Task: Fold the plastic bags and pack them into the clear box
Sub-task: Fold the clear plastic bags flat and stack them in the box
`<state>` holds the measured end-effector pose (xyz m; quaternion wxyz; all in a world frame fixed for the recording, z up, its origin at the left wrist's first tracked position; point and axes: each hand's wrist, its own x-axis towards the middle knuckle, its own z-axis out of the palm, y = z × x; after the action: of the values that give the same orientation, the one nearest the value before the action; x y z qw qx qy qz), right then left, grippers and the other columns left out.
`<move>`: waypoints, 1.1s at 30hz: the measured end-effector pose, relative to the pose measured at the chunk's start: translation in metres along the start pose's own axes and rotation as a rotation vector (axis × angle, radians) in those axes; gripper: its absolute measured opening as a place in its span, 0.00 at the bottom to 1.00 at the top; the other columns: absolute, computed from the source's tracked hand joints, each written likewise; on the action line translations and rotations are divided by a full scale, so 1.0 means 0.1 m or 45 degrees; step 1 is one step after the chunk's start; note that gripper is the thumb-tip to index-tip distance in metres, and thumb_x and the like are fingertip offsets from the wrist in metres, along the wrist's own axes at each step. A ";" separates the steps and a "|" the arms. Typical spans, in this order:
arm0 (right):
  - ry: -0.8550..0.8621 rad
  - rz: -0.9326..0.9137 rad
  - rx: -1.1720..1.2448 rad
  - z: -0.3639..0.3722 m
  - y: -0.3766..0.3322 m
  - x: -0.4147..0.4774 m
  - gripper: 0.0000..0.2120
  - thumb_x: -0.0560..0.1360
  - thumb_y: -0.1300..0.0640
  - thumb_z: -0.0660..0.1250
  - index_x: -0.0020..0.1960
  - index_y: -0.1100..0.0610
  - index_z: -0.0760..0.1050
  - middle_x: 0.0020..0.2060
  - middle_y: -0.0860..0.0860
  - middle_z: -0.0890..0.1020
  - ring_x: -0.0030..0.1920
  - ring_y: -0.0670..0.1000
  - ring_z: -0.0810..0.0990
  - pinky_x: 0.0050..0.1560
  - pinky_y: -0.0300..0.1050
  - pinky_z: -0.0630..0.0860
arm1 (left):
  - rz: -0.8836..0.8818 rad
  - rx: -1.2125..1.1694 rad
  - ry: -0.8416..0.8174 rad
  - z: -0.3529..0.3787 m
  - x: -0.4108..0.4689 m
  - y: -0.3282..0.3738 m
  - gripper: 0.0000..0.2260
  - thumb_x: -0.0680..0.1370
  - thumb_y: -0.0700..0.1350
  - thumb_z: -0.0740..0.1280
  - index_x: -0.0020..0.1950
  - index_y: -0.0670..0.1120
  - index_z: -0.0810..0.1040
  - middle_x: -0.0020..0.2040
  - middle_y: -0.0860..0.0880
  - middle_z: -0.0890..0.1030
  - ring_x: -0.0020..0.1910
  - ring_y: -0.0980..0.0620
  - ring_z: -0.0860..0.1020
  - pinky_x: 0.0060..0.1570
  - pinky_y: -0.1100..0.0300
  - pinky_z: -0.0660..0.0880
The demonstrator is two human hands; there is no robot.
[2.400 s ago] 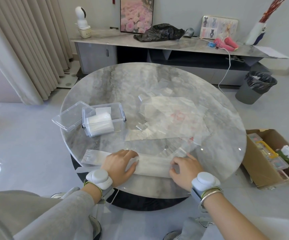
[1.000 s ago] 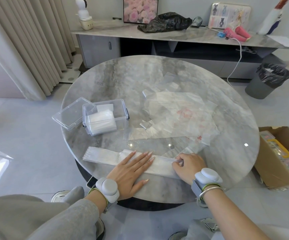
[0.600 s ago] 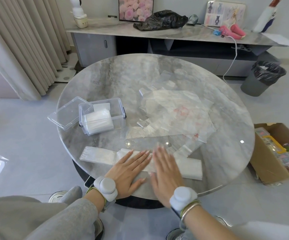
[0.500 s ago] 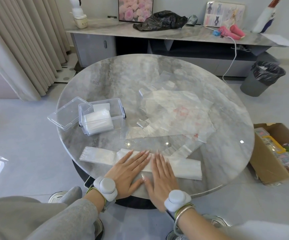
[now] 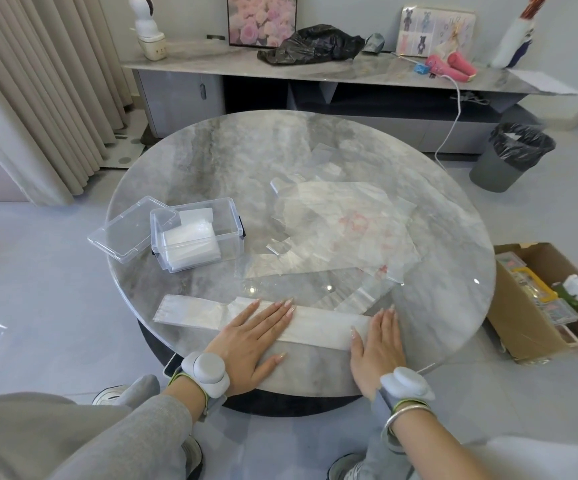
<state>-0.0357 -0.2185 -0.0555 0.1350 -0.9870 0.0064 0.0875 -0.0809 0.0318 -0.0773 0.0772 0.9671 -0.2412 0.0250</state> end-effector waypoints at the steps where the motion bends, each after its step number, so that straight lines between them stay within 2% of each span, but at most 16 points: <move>1: 0.044 0.049 0.062 -0.09 -0.01 0.04 0.32 0.81 0.45 0.50 0.77 0.64 0.48 0.77 0.60 0.50 0.76 0.58 0.49 0.75 0.47 0.47 | -0.003 0.001 0.001 0.01 0.00 0.00 0.29 0.84 0.57 0.49 0.80 0.45 0.45 0.81 0.50 0.45 0.79 0.53 0.45 0.76 0.46 0.51; 3: 0.162 0.188 0.146 -0.29 0.00 0.14 0.29 0.79 0.49 0.60 0.75 0.60 0.59 0.72 0.60 0.64 0.71 0.61 0.62 0.69 0.51 0.59 | -0.003 0.002 0.007 0.01 0.00 0.00 0.29 0.84 0.57 0.49 0.80 0.45 0.45 0.81 0.50 0.45 0.79 0.53 0.45 0.76 0.46 0.51; 5: 0.124 0.340 0.177 -0.44 0.02 0.23 0.28 0.76 0.46 0.64 0.71 0.58 0.65 0.67 0.60 0.69 0.65 0.62 0.69 0.63 0.52 0.66 | 0.000 -0.001 0.006 0.01 0.00 0.00 0.29 0.84 0.57 0.48 0.80 0.45 0.44 0.81 0.50 0.45 0.79 0.53 0.44 0.76 0.46 0.50; 8: -0.080 0.419 0.099 -0.49 -0.02 0.35 0.32 0.74 0.40 0.65 0.67 0.61 0.66 0.63 0.60 0.71 0.60 0.62 0.75 0.57 0.50 0.71 | -0.001 0.004 0.004 0.01 0.00 0.00 0.29 0.84 0.57 0.48 0.80 0.46 0.44 0.81 0.50 0.44 0.79 0.54 0.44 0.76 0.46 0.50; 11: -0.217 0.491 0.103 -0.53 -0.10 0.44 0.33 0.74 0.40 0.67 0.66 0.65 0.65 0.60 0.60 0.76 0.58 0.61 0.77 0.56 0.48 0.72 | -0.011 0.006 0.013 0.02 -0.01 0.00 0.29 0.84 0.57 0.49 0.80 0.46 0.44 0.81 0.50 0.45 0.79 0.54 0.44 0.76 0.47 0.50; 13: -0.253 0.503 0.177 -0.58 -0.11 0.47 0.26 0.74 0.44 0.67 0.60 0.65 0.71 0.48 0.58 0.80 0.49 0.59 0.79 0.48 0.44 0.71 | -0.017 0.012 0.015 0.02 -0.02 0.00 0.29 0.84 0.57 0.49 0.80 0.46 0.44 0.81 0.50 0.45 0.79 0.54 0.44 0.76 0.47 0.50; 15: -0.272 0.509 0.274 -0.62 -0.07 0.49 0.15 0.74 0.47 0.67 0.46 0.60 0.76 0.34 0.53 0.76 0.38 0.56 0.76 0.43 0.42 0.71 | -0.018 0.012 0.012 0.02 -0.02 0.00 0.29 0.84 0.57 0.49 0.80 0.46 0.44 0.81 0.50 0.45 0.79 0.54 0.44 0.76 0.47 0.50; 17: -0.314 0.521 0.365 -0.65 -0.05 0.50 0.14 0.72 0.47 0.68 0.41 0.59 0.75 0.33 0.53 0.76 0.39 0.56 0.77 0.46 0.43 0.75 | -0.015 0.004 0.020 0.02 -0.01 0.00 0.29 0.84 0.57 0.49 0.80 0.46 0.45 0.81 0.50 0.45 0.79 0.54 0.44 0.76 0.47 0.50; 20: -0.293 0.584 0.577 -0.65 -0.02 0.54 0.17 0.70 0.47 0.71 0.47 0.62 0.78 0.39 0.56 0.79 0.44 0.60 0.80 0.50 0.51 0.80 | -0.011 0.000 0.033 0.02 -0.01 0.01 0.29 0.84 0.57 0.51 0.80 0.45 0.46 0.81 0.50 0.46 0.79 0.54 0.45 0.76 0.47 0.50; 22: -0.279 0.659 0.757 -0.67 -0.02 0.55 0.16 0.69 0.51 0.73 0.45 0.63 0.77 0.36 0.56 0.77 0.39 0.59 0.79 0.37 0.48 0.82 | -0.012 0.000 0.030 0.02 -0.01 0.01 0.29 0.84 0.57 0.51 0.80 0.46 0.45 0.81 0.50 0.45 0.79 0.54 0.45 0.76 0.47 0.50; 24: -0.312 0.727 0.899 -0.69 0.00 0.53 0.13 0.71 0.53 0.74 0.42 0.62 0.74 0.35 0.56 0.74 0.33 0.56 0.75 0.19 0.38 0.74 | -0.015 -0.011 0.025 0.01 -0.01 0.01 0.29 0.84 0.57 0.51 0.80 0.46 0.45 0.81 0.51 0.45 0.79 0.54 0.44 0.76 0.47 0.50; 25: -0.326 0.737 0.937 -0.69 0.01 0.54 0.13 0.71 0.54 0.74 0.43 0.62 0.75 0.35 0.56 0.74 0.33 0.55 0.74 0.17 0.36 0.71 | -0.014 -0.017 0.025 0.01 -0.01 0.01 0.29 0.84 0.57 0.51 0.80 0.46 0.45 0.81 0.51 0.45 0.79 0.54 0.44 0.76 0.47 0.50; 26: -0.321 0.727 0.969 -0.66 0.03 0.55 0.12 0.71 0.55 0.74 0.47 0.61 0.76 0.37 0.56 0.75 0.34 0.56 0.75 0.19 0.36 0.71 | -0.015 -0.018 0.025 0.01 -0.01 0.01 0.29 0.84 0.57 0.50 0.80 0.46 0.45 0.81 0.51 0.45 0.79 0.54 0.44 0.76 0.47 0.49; 28: -0.232 0.655 1.032 -0.62 0.05 0.56 0.17 0.71 0.60 0.74 0.58 0.60 0.76 0.42 0.56 0.78 0.43 0.58 0.77 0.32 0.43 0.74 | -0.014 -0.022 0.027 0.02 -0.01 0.01 0.29 0.84 0.57 0.50 0.80 0.46 0.45 0.81 0.51 0.45 0.79 0.54 0.44 0.76 0.48 0.49; 30: -0.069 0.537 0.944 -0.59 0.04 0.56 0.19 0.71 0.63 0.73 0.61 0.61 0.75 0.51 0.58 0.80 0.51 0.59 0.78 0.45 0.44 0.73 | -0.018 -0.015 0.020 0.01 0.00 0.01 0.30 0.84 0.58 0.49 0.80 0.46 0.44 0.81 0.50 0.45 0.79 0.54 0.43 0.76 0.48 0.48; 33: 0.120 0.322 0.763 -0.62 -0.04 0.53 0.18 0.74 0.61 0.69 0.62 0.57 0.71 0.52 0.57 0.81 0.54 0.59 0.78 0.48 0.43 0.69 | -0.066 -0.139 0.072 0.03 0.03 0.02 0.28 0.83 0.59 0.47 0.81 0.48 0.47 0.80 0.52 0.48 0.79 0.56 0.46 0.76 0.49 0.48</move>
<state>0.0276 -0.2308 -0.0045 0.4070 -0.8977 0.1606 0.0520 -0.0791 0.0284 -0.0802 0.1374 0.9663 -0.2146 0.0372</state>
